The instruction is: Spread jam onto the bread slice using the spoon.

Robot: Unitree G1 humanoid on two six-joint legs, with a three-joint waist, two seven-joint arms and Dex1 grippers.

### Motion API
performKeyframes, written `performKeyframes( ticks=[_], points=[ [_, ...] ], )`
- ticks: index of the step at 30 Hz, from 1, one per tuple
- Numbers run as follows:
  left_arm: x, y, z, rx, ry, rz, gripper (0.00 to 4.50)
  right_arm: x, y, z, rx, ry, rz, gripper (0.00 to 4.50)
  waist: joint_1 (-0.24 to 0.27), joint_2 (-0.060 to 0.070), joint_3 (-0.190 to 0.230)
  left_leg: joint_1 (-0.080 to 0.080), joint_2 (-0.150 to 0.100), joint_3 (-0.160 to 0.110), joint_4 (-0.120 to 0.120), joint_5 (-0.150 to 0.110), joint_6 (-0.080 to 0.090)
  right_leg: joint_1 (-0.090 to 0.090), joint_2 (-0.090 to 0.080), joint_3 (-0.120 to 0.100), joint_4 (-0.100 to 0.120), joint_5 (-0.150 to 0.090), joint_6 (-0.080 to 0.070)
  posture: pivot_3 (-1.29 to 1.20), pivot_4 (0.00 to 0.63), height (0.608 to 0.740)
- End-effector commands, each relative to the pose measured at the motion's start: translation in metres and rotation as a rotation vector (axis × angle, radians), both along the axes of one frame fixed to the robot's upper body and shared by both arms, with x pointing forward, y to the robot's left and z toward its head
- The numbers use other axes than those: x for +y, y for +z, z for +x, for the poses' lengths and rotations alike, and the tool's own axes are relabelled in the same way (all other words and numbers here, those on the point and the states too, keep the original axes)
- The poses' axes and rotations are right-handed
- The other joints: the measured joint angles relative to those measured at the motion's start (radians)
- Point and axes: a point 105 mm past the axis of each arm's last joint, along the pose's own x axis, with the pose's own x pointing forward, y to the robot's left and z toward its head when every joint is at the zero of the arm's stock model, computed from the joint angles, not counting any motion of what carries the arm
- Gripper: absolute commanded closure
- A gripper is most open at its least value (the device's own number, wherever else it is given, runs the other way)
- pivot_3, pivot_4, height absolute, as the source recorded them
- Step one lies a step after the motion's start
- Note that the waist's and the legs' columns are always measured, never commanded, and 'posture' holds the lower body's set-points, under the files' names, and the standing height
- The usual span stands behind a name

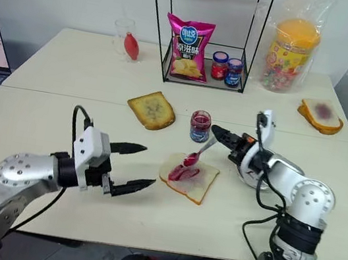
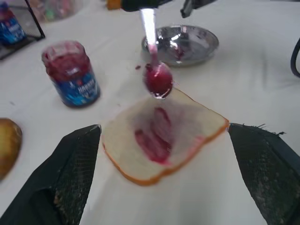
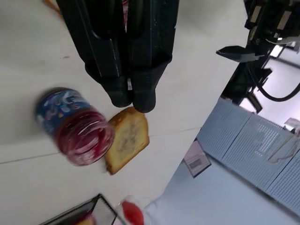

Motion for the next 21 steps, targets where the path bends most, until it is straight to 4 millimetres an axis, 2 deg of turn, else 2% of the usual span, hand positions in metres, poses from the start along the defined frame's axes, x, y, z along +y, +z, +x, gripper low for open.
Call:
performKeyframes(
  ticks=[1,4,8,12,16,21],
  points=[
    [-0.018,0.003,0.005,-0.033,-0.148,0.063,0.0,-0.035,0.021,-0.004,-0.093,-0.152,-0.014,4.47,0.0,0.0,0.0,0.0,0.0,0.0,0.0,0.0,0.0,0.0,0.0,0.0,0.0,0.0,0.0,0.0,0.15,0.74],
    [-0.029,0.003,0.01,-0.04,-0.223,0.08,0.0,-0.054,0.013,-0.01,-0.084,-0.206,-0.053,4.47,0.001,0.0,0.0,0.0,0.0,0.0,-0.001,0.0,0.0,0.0,0.0,0.0,-0.001,0.0,0.0,0.0,0.15,0.74],
    [-0.048,0.002,0.022,-0.024,-0.305,0.096,0.0,-0.092,0.004,-0.009,-0.067,-0.363,-0.051,4.47,0.0,0.0,0.0,0.0,0.0,0.001,-0.001,0.0,0.0,0.0,0.0,0.001,-0.001,-0.001,0.001,0.0,0.15,0.74],
    [-0.064,0.004,0.034,-0.024,-0.316,0.079,0.0,-0.106,-0.014,-0.007,-0.035,-0.412,-0.068,4.47,-0.001,0.0,0.0,0.001,0.0,0.0,0.0,0.0,0.0,0.001,0.0,0.0,0.001,-0.001,0.001,0.0,0.15,0.74],
    [-0.079,0.004,0.037,-0.028,-0.322,0.05,0.0,-0.12,-0.029,0.002,0.004,-0.465,0.007,4.47,-0.005,0.0,0.0,0.002,0.0,0.001,0.0,0.0,0.0,0.001,0.001,0.002,0.001,0.0,0.001,0.0,0.15,0.74],
    [-0.086,0.0,0.04,-0.034,-0.316,0.048,0.0,-0.137,-0.051,0.009,0.052,-0.511,0.066,4.47,-0.002,0.0,0.0,0.001,0.0,0.001,0.0,0.0,0.0,0.001,0.001,0.002,0.001,0.0,0.001,0.0,0.15,0.74]
  ],
)
